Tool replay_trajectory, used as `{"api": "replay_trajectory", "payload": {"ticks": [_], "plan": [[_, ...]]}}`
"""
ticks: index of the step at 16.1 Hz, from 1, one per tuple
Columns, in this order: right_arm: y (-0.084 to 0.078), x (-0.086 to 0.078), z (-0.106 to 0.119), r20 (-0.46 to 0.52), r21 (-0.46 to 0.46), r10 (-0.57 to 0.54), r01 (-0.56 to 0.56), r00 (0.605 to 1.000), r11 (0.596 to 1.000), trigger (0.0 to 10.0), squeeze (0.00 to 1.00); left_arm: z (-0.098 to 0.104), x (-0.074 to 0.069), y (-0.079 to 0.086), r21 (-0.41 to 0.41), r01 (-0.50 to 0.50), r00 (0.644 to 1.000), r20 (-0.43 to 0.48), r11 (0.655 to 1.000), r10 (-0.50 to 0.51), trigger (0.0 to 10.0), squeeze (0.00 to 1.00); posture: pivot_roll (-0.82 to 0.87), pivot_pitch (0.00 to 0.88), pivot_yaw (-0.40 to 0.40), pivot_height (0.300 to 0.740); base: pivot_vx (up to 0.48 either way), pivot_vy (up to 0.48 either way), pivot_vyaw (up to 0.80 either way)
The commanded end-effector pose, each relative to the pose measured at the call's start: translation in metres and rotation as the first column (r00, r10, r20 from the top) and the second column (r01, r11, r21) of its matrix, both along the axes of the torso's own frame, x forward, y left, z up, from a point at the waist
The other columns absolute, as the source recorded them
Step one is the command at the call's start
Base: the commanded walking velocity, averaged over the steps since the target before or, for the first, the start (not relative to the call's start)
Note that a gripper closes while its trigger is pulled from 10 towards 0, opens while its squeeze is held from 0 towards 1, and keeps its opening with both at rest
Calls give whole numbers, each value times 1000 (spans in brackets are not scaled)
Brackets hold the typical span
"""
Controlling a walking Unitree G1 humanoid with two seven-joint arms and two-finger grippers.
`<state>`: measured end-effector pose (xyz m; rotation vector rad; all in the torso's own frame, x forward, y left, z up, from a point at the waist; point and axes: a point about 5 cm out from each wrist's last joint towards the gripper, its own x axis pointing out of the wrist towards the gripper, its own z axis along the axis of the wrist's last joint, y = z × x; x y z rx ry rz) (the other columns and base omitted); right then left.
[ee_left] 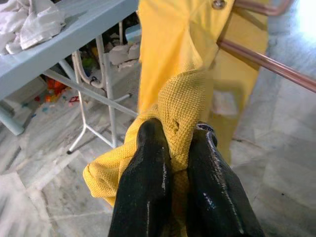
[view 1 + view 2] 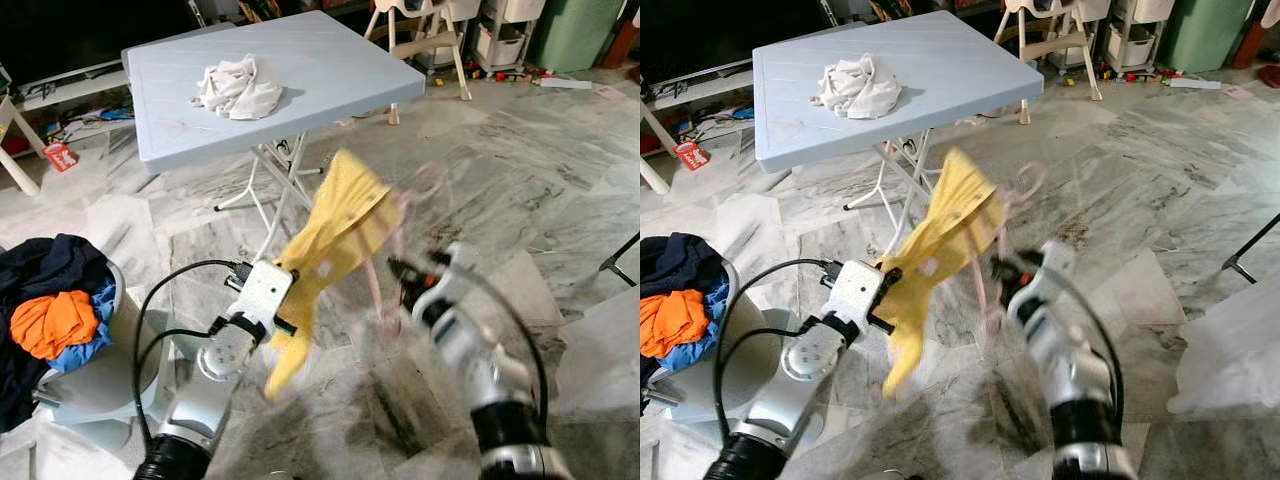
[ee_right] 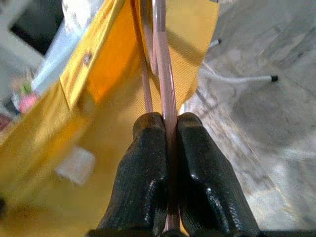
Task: Hang hanger
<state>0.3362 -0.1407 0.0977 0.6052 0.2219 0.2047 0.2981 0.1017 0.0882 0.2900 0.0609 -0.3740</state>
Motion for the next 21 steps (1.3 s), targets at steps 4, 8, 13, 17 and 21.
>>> {"api": "replay_trajectory", "payload": {"ticks": [4, 8, 13, 17, 21], "plan": [[0, 35, 71, 120, 331, -206, 157, 971, 931, 10000, 0, -18, -5, -19, -96, -37, 990, -136, 995, 24, 10000, 0, 29, 23, 78, 740, 0, 0, 0], [20, 43, 98, 187, 326, -209, 140, 960, 935, 10000, 0, -14, -1, -45, -153, -15, 985, -173, 988, -12, 10000, 0, 12, 25, 76, 740, 0, 0, 0], [24, 38, 85, 298, -34, -151, 169, 942, 985, 10000, 0, 14, 10, -71, -303, 15, 982, -174, 953, -71, 10000, 0, 8, 32, 75, 740, 0, 0, 0], [36, 30, 75, 354, -169, -68, 135, 933, 976, 10000, 0, 30, 10, -91, -377, 145, 968, -137, 915, -209, 10000, 1000, 9, 34, 82, 740, 0, 0, 0], [35, 25, 67, 377, -216, -40, 130, 925, 968, 10000, 0, 12, 3, -88, -392, 171, 943, -201, 904, -266, 10000, 1000, 4, 37, 86, 740, 0, 0, 0]]}}
